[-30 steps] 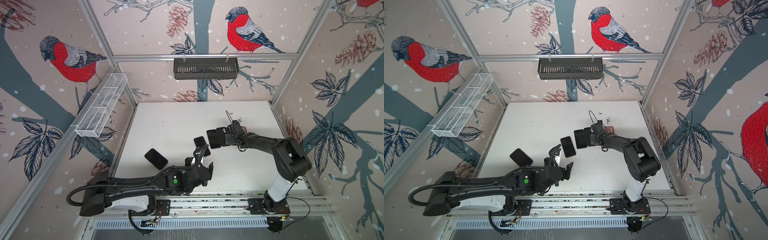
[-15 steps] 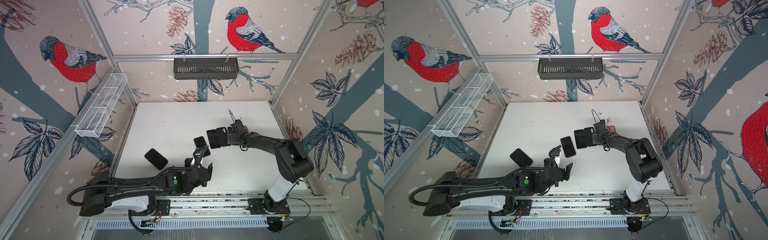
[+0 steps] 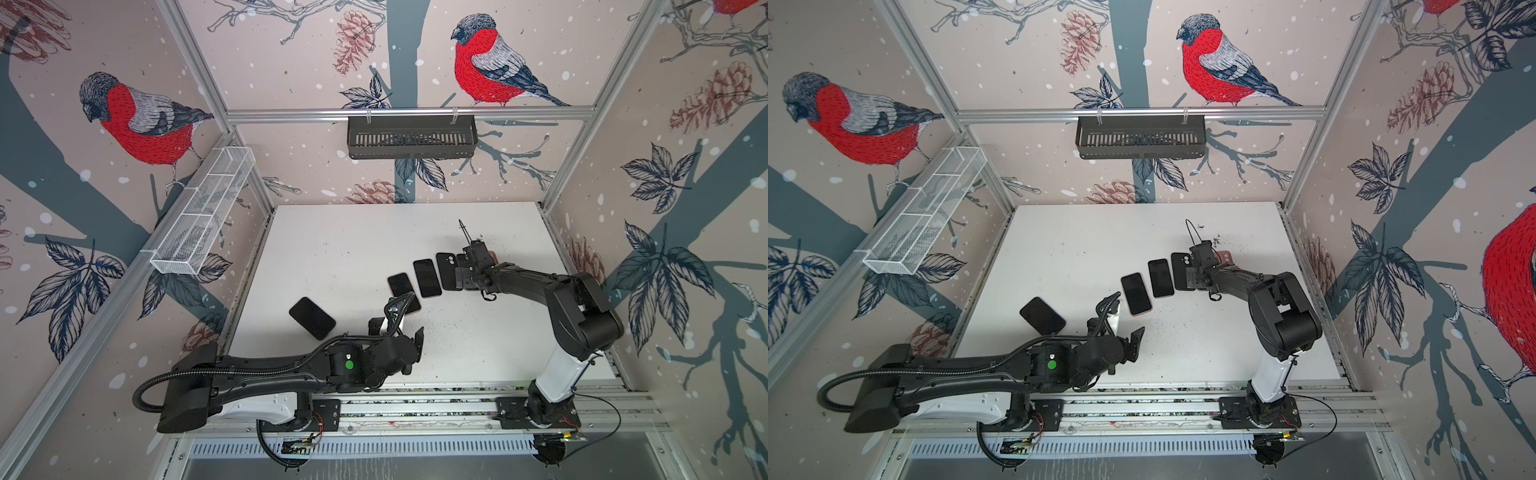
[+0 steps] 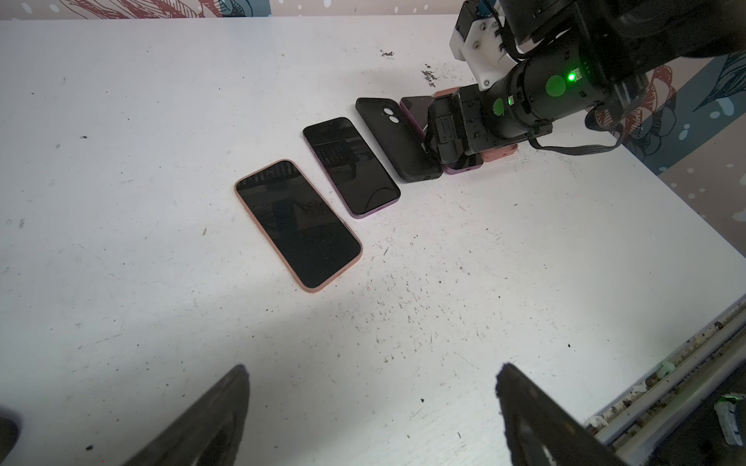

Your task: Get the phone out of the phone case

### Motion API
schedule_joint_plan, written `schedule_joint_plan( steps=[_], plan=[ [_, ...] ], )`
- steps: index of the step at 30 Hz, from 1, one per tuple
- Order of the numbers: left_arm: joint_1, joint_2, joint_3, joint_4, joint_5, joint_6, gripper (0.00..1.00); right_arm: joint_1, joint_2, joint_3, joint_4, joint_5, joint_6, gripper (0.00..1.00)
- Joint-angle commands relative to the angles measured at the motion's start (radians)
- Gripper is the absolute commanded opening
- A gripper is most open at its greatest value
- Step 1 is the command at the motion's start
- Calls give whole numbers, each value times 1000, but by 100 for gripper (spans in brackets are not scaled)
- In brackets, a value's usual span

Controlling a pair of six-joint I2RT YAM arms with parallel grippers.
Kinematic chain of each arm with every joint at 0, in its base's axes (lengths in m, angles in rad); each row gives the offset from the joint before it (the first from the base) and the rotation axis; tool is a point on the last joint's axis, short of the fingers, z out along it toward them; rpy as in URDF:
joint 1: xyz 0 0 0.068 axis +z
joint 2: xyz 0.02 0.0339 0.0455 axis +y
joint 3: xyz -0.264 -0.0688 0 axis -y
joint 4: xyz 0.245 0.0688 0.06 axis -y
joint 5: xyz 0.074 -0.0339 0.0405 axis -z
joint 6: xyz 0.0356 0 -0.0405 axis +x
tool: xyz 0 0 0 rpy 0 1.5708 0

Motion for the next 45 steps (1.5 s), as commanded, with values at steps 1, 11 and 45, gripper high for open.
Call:
schedule_joint_plan(
  steps=[1,11,45],
  plan=[
    [-1,-4,-3,22,-8,-19,95,-5,-28,-17,7,-20,6,97],
    [-2,-1,-6,31,6,-29,94,-80,-124,-43,17,-119,68,99],
    [-31,-102,-76,-4,-21,-73,93,-237,-3,-36,107,-422,80,97]
  ],
)
